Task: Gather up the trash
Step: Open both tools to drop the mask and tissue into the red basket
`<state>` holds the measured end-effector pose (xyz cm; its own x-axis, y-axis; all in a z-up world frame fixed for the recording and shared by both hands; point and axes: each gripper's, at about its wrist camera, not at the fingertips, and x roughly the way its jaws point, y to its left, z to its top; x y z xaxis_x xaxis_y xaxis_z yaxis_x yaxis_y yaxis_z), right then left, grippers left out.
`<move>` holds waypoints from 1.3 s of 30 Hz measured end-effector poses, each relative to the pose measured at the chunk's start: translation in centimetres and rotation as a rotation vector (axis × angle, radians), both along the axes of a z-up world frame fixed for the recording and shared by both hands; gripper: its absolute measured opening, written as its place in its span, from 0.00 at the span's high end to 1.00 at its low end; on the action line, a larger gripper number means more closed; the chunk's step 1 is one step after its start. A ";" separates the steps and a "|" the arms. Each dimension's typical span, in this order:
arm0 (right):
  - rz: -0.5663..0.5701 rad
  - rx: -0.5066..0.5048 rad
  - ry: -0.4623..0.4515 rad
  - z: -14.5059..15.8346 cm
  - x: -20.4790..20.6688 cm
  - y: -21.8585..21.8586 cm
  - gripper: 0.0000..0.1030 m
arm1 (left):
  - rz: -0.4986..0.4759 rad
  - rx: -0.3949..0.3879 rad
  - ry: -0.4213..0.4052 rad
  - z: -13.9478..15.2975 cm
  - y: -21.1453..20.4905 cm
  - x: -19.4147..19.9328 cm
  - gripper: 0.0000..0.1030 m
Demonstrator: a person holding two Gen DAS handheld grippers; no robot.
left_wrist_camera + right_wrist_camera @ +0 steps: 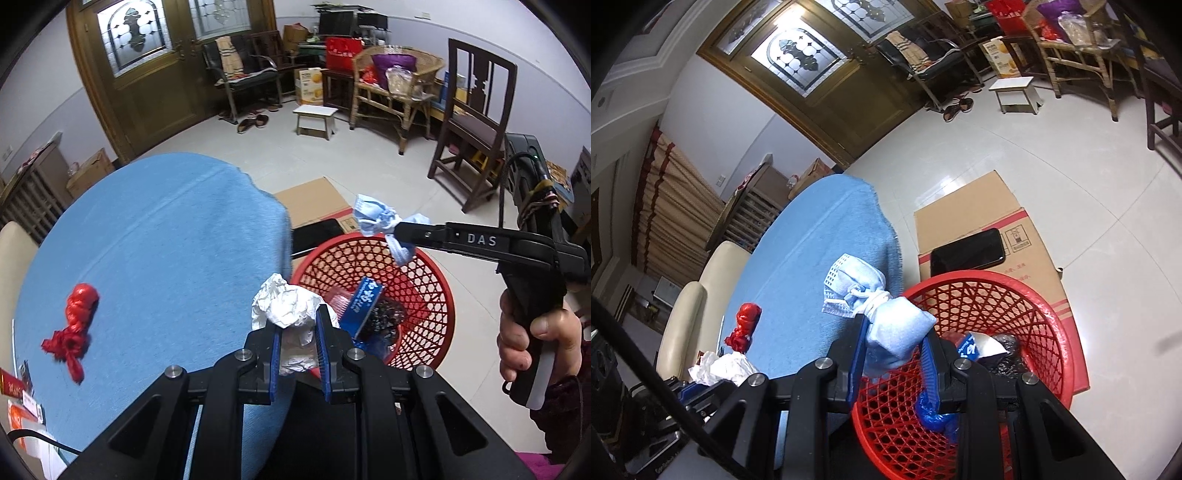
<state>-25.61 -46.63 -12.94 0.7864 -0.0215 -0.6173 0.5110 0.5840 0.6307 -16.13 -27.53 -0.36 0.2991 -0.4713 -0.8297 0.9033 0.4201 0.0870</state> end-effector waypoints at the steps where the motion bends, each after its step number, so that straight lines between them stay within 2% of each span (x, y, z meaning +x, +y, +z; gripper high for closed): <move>1: -0.002 0.002 0.001 -0.1 -0.1 -0.1 0.71 | -0.008 0.003 0.002 -0.1 -0.3 -0.2 0.82; 14: -0.003 0.032 0.023 -1.3 -0.5 -1.1 0.70 | -0.067 0.049 0.023 -1.8 -2.9 -1.6 0.81; 21: 0.040 0.034 0.104 -1.9 -0.3 -1.8 0.69 | -0.092 0.065 0.043 -2.5 -4.0 -2.0 0.80; 24: 0.065 0.067 0.133 -2.5 0.0 -2.0 0.69 | -0.092 0.075 0.056 -2.9 -4.1 -2.1 0.67; 26: 0.072 0.107 0.143 -3.0 0.1 -2.1 0.69 | -0.085 0.072 0.043 -2.8 -4.1 -2.0 0.49; 28: 0.071 0.137 0.147 -3.4 0.0 -2.2 0.60 | -0.084 0.060 0.031 -2.6 -3.9 -2.0 0.47; 29: 0.066 0.141 0.149 -3.5 0.0 -2.3 0.38 | -0.085 0.058 0.031 -2.5 -3.9 -2.0 0.47; 30: 0.057 0.141 0.143 -3.4 -0.1 -2.3 0.30 | -0.083 0.056 0.030 -2.4 -3.8 -2.0 0.47; 39: 0.005 0.068 0.076 -0.9 -0.9 -2.2 0.30 | -0.008 0.038 0.019 -1.9 -0.7 -0.3 0.47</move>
